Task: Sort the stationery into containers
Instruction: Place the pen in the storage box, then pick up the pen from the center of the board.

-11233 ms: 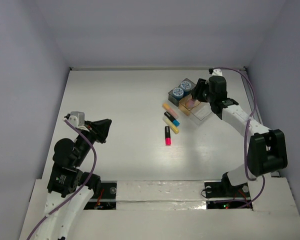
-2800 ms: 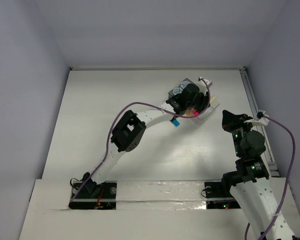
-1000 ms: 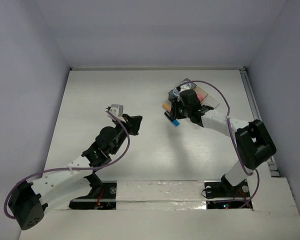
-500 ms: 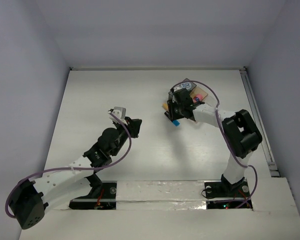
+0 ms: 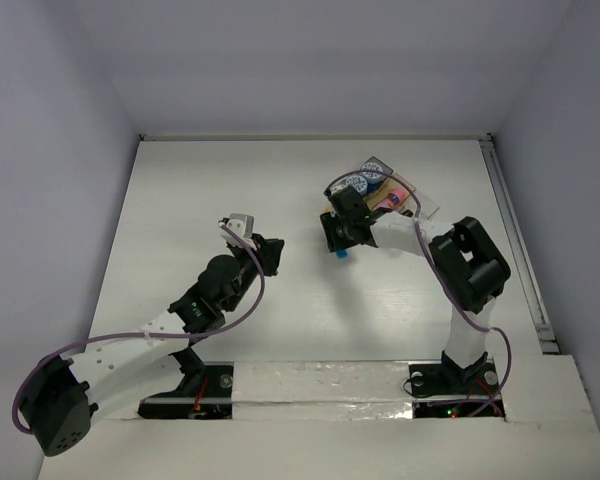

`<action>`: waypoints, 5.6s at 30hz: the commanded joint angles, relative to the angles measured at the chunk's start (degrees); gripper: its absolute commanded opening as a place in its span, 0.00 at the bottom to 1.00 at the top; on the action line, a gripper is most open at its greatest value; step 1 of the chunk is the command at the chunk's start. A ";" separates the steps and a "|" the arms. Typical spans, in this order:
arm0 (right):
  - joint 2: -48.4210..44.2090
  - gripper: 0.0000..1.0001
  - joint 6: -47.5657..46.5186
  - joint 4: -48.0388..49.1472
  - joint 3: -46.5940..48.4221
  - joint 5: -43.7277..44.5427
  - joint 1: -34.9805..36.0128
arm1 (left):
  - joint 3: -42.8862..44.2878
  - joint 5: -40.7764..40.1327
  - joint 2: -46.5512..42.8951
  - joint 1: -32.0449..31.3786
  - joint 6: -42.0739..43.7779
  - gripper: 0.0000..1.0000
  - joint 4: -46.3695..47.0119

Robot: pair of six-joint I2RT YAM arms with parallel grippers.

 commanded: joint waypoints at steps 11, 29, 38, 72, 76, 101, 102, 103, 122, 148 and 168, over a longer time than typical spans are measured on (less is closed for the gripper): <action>-4.00 0.12 1.43 -0.43 3.87 6.84 4.88 | 0.68 -4.67 -0.26 -0.15 -0.78 0.20 -0.43; -33.21 0.16 18.92 12.86 -17.66 23.72 -13.92 | 3.49 1.57 8.78 -0.15 -1.93 0.38 0.09; -29.08 0.18 25.16 15.41 -19.60 21.70 -18.94 | 7.71 5.26 18.62 -0.15 -2.10 0.43 -1.75; -47.14 0.00 22.88 20.24 -32.49 9.86 -20.70 | 23.08 2.55 38.93 -0.67 -14.14 0.40 -3.08; -55.08 0.00 22.98 17.44 -35.95 3.51 -20.70 | 30.01 0.78 46.73 -0.68 -16.08 0.09 -3.86; -67.93 0.28 18.23 12.68 -38.76 -13.98 -20.70 | 61.93 -12.32 72.16 -2.26 -14.85 0.48 -24.16; -67.84 0.29 18.31 12.86 -38.76 -14.42 -20.70 | 62.55 -12.23 72.68 -2.26 -14.85 0.48 -24.43; -67.58 0.29 18.40 12.86 -38.94 -15.12 -20.70 | 64.12 -12.23 73.12 -2.26 -14.85 0.48 -25.30; -68.37 0.30 18.67 12.86 -39.46 -15.83 -20.70 | 64.06 -18.03 76.82 -2.79 -7.03 0.36 -30.76; -68.45 0.30 18.14 12.86 -39.64 -14.60 -20.70 | 53.96 -17.23 68.92 -1.20 -1.14 0.00 -24.17; -93.32 0.00 21.74 8.64 -45.00 9.03 -20.70 | 62.71 10.78 59.75 -11.40 10.19 0.00 -11.07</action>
